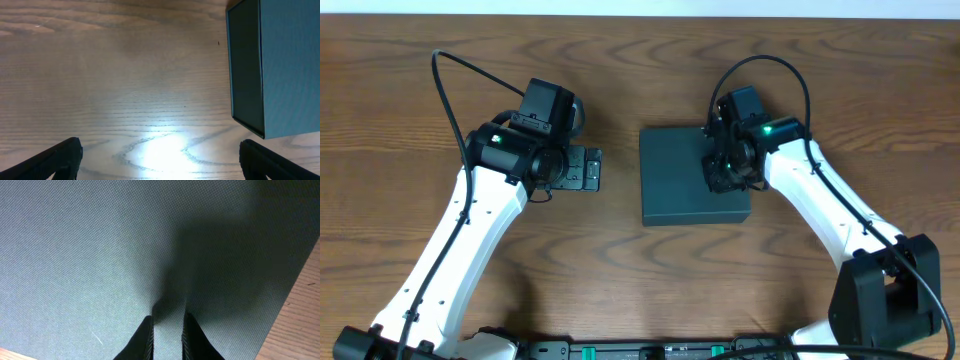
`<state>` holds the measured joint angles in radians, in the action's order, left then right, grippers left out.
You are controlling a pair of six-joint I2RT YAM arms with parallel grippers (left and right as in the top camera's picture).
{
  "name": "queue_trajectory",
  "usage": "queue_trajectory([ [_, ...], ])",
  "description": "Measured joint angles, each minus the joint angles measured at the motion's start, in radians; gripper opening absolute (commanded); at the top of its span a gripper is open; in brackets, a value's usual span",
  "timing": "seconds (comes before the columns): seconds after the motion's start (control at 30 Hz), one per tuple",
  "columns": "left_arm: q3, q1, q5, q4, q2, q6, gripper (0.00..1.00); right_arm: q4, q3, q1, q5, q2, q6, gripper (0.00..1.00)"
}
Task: Pack container
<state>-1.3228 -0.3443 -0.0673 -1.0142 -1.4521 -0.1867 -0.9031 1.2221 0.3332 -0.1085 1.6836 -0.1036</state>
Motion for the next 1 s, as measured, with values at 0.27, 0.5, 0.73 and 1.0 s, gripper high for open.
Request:
queue_trajectory([
  [0.27, 0.000, 0.000, 0.000, 0.002, 0.000, 0.000, 0.99, 0.060, 0.010, 0.000, 0.021, 0.000, -0.007, 0.99],
  [0.5, 0.000, 0.010, 0.000, 0.029, 0.000, 0.002, 0.99, 0.065, 0.127, -0.119, 0.127, 0.014, -0.007, 0.99],
  [0.73, 0.000, 0.082, 0.001, 0.054, 0.000, 0.013, 0.99, 0.052, 0.170, -0.333, 0.127, 0.013, -0.016, 0.99],
  [1.0, 0.035, 0.039, 0.022, 0.114, 0.037, 0.049, 0.99, -0.004, 0.146, -0.486, 0.068, -0.163, -0.018, 0.99],
])
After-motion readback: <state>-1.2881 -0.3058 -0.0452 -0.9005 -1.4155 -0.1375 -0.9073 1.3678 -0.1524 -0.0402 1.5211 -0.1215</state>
